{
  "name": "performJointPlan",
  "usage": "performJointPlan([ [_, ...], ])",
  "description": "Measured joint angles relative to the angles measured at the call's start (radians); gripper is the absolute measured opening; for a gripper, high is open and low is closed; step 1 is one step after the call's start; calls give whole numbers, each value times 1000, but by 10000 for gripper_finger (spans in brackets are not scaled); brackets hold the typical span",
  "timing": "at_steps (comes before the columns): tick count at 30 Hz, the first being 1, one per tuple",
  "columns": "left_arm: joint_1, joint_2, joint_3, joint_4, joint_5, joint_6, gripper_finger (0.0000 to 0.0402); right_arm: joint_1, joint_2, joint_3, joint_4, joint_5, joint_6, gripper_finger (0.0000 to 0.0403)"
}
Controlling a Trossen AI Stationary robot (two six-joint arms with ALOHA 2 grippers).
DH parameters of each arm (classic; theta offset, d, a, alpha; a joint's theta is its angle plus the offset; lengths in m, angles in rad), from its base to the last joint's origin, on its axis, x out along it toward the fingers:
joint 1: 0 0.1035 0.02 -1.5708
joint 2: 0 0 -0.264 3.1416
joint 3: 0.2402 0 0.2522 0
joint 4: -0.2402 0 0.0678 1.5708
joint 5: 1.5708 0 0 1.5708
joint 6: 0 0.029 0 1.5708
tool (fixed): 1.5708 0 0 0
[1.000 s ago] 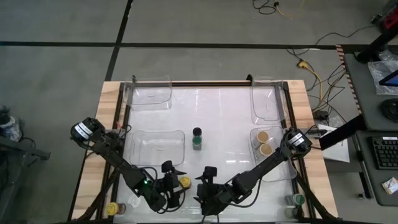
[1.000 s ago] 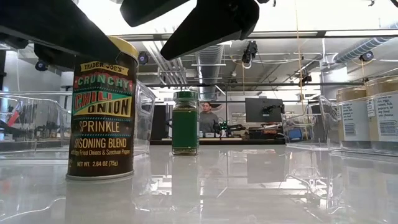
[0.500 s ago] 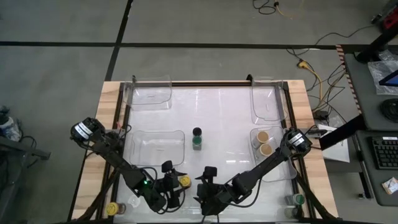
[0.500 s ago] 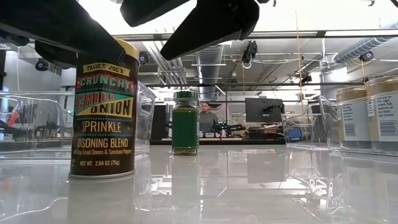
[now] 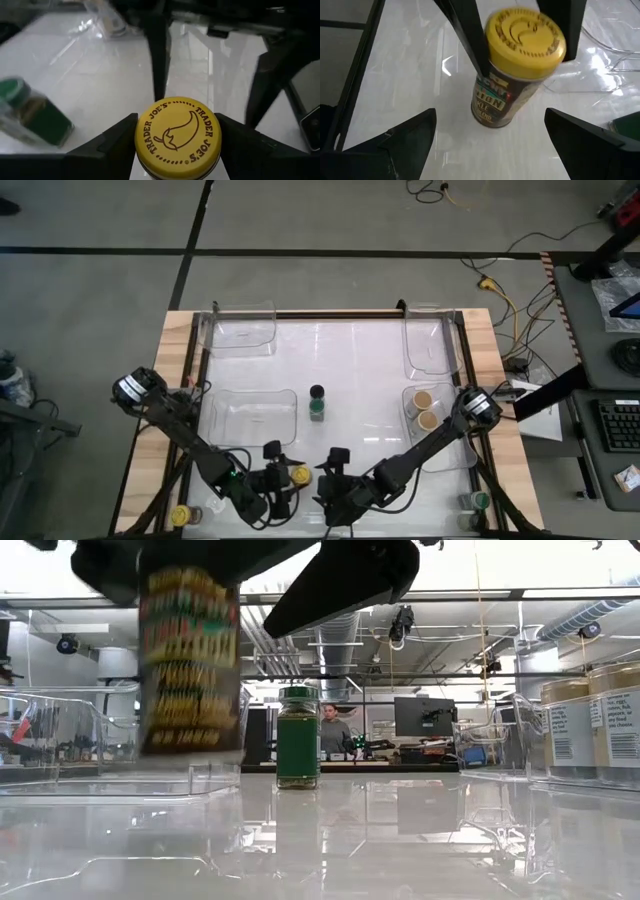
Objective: Sort spices by type
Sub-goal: Put the top yellow spice bottle into the bottom left transparent bin
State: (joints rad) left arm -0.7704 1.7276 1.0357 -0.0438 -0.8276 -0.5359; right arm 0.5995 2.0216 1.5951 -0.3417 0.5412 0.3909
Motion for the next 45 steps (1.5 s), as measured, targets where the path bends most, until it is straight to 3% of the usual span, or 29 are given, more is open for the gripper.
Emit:
performJointPlan([
  [7, -3, -9, 180, -281, 0, 57, 222, 39, -113, 0, -81, 14, 0, 364],
  [14, -3, -12, 372, -637, -121, 0, 222, 104, -199, 0, -104, 143, -9, 364],
  [22, -6, -29, 487, -808, -215, -18, 220, 127, -172, -1, -125, 193, 2, 364],
  [32, 1, -85, 453, -1131, -293, -332, 221, 109, -138, -4, -126, 193, 2, 364],
  [40, 21, -204, 228, -1123, -300, -456, 223, 101, -138, -5, -125, 194, 2, 364],
  [45, 60, -279, 68, -961, -256, -467, 223, 94, -138, -5, -125, 193, 0, 364],
])
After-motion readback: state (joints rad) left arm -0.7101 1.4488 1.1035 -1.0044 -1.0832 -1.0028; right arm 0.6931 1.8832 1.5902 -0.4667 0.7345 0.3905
